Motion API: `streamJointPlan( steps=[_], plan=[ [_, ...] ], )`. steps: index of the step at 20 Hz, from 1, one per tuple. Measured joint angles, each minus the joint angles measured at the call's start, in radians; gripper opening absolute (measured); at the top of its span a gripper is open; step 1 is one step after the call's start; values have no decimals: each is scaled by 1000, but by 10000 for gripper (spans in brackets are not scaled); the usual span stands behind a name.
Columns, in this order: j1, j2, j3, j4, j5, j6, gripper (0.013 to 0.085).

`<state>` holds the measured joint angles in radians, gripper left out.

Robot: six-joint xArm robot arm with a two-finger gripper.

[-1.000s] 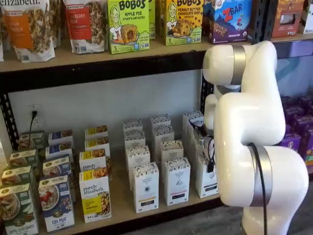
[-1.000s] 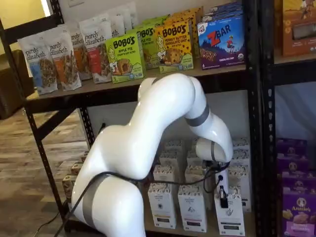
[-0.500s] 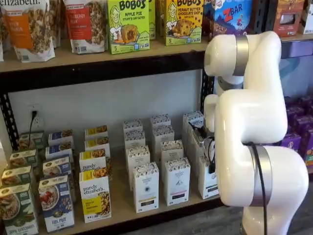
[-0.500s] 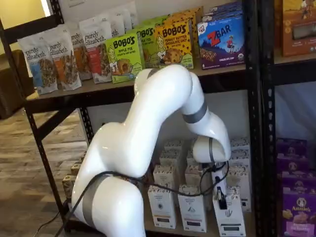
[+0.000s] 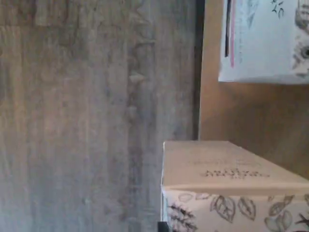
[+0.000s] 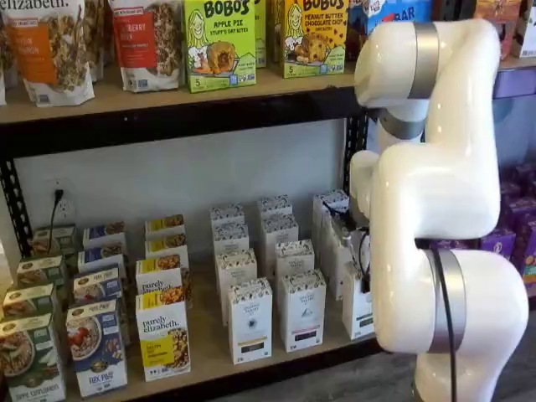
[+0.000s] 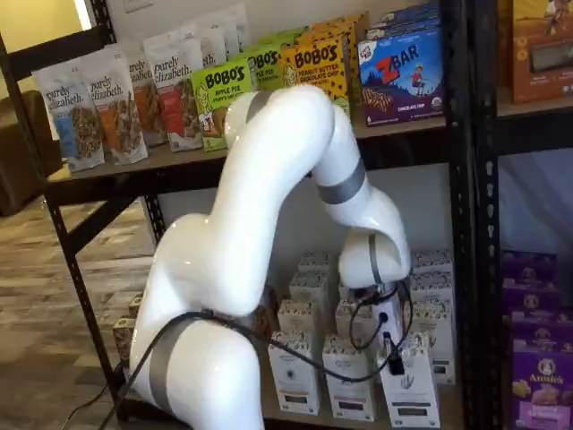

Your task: Pick up the white box with a green strip in the middle, on the bottom shelf, the sixth box from the left

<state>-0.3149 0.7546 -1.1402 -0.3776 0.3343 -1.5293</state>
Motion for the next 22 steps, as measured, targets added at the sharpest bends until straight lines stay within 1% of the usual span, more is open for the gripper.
streamJointPlan(
  steps=[2, 3, 4, 8, 12, 14, 15, 19, 22],
  plan=[
    [2, -59, 57, -46, 12, 45, 490],
    [7, -92, 88, -58, 26, 60, 490],
    [12, -123, 113, -59, 43, 65, 490],
    [37, -253, 213, -13, 106, 44, 490],
    [59, -388, 301, 57, 162, -4, 490],
    [69, -454, 340, 66, 181, -5, 490],
    [73, -483, 355, 73, 192, -9, 490],
    [95, -599, 397, 137, 262, -52, 490],
    [110, -647, 409, 145, 301, -48, 490]
  ],
)
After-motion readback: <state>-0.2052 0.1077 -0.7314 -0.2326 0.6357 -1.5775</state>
